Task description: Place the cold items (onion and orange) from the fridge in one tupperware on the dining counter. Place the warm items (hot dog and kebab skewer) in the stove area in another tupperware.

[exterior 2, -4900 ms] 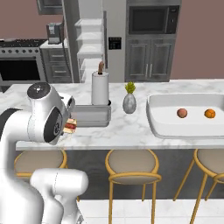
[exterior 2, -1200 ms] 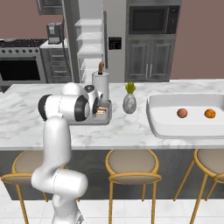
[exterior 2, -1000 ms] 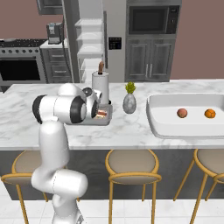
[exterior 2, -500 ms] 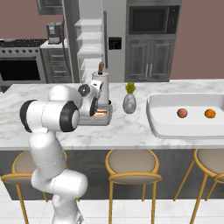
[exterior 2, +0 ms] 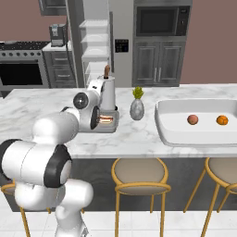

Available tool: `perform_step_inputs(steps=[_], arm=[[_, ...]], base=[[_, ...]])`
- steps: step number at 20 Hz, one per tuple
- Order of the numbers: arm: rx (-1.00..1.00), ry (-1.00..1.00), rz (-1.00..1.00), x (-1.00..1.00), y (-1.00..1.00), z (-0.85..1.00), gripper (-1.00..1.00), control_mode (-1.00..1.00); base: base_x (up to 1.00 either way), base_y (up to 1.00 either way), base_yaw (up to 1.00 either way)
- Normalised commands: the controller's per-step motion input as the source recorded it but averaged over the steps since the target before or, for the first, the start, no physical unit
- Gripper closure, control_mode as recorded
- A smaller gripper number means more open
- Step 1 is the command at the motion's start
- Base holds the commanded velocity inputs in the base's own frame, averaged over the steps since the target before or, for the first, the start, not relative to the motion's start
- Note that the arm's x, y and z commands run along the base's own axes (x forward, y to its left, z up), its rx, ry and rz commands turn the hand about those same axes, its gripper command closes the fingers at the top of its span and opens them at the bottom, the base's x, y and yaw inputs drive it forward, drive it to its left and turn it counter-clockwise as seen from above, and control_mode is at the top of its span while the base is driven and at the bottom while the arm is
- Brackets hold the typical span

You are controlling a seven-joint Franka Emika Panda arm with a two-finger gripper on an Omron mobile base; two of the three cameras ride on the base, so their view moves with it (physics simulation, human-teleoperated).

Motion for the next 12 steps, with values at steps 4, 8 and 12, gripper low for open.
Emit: perform_step_inputs(steps=[4, 8, 12], arm=[[-0.12, 0.25, 0.1, -1.0, 0.0, 0.45, -1.0, -1.0], [-0.21, 0.55, 0.13, -1.0, 0.0, 0.48, -1.0, -1.0], [-0.28, 0.62, 0.15, -1.0, 0.0, 0.48, -1.0, -1.0]], base=[[0.0, 0.0, 0.0], [0.0, 0.0, 0.0], [0.0, 0.0, 0.0]])
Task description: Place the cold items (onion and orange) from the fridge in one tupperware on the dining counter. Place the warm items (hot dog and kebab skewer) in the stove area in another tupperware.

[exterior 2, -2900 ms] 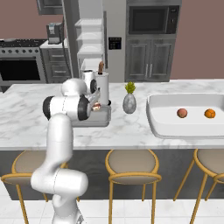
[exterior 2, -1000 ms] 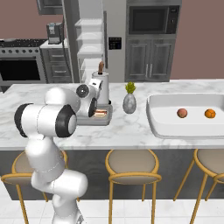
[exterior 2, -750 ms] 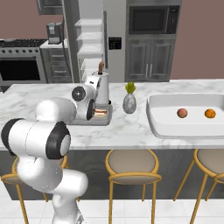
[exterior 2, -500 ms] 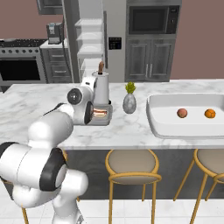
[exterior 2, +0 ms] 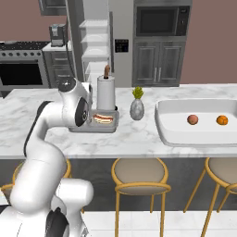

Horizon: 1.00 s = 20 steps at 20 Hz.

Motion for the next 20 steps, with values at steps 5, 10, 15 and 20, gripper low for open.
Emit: perform_step_inputs(steps=[5, 10, 15, 20], arm=[[-0.13, 0.29, 0.14, -1.0, 0.0, -0.06, -1.0, -1.0], [0.06, -0.13, 0.15, -1.0, 0.0, -0.61, -1.0, -1.0], [0.05, -0.19, 0.13, -0.95, 0.06, -0.48, -1.0, -1.0], [-0.01, -0.01, 0.04, -0.61, 0.19, -0.14, -1.0, -1.0]], base=[[0.0, 0.0, 0.0], [0.0, 0.0, 0.0], [0.0, 0.0, 0.0], [0.0, 0.0, 0.0]])
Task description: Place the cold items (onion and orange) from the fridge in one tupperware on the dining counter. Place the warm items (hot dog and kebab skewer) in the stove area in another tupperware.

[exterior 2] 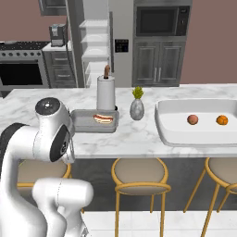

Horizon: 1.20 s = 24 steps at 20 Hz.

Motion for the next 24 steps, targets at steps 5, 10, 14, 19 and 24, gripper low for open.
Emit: perform_step_inputs(steps=[5, 10, 14, 19, 24], arm=[[-0.19, 0.18, 0.0, -0.04, 0.24, 0.0, -1.0, -1.0], [-0.11, 0.09, 0.0, -0.01, 0.09, 0.0, -1.0, -1.0], [0.0, 0.0, 0.0, 0.0, 0.0, 0.0, -1.0, 1.0], [0.0, 0.0, 0.0, 0.0, 0.0, 0.0, -1.0, 1.0], [0.0, 0.0, 0.0, 0.0, 0.0, 0.0, -1.0, 1.0]], base=[[0.0, 0.0, 0.0], [0.0, 0.0, 0.0], [-0.43, -0.03, 0.13], [-0.51, -0.06, 0.15], [-0.21, 0.47, 0.02]])
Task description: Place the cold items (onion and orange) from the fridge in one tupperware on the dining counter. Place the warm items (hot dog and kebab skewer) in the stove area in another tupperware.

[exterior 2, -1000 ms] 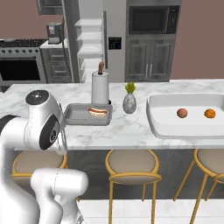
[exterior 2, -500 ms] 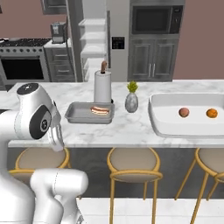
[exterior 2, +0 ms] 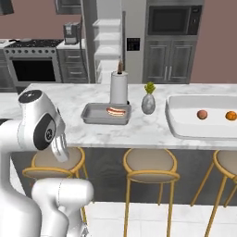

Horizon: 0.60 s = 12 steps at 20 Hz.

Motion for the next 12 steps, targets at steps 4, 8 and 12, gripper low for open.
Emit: perform_step_inputs(steps=[4, 8, 12], arm=[[0.0, 0.0, 0.0, 0.0, 0.0, 0.0, -1.0, 1.0], [0.0, 0.0, 0.0, 0.0, 0.0, 0.0, -1.0, 1.0], [0.0, 0.0, 0.0, 0.0, 0.0, 0.0, -1.0, 1.0]], base=[[-0.08, 0.99, 0.0], [-0.16, 1.0, 0.0], [-0.11, 1.0, 0.0]])
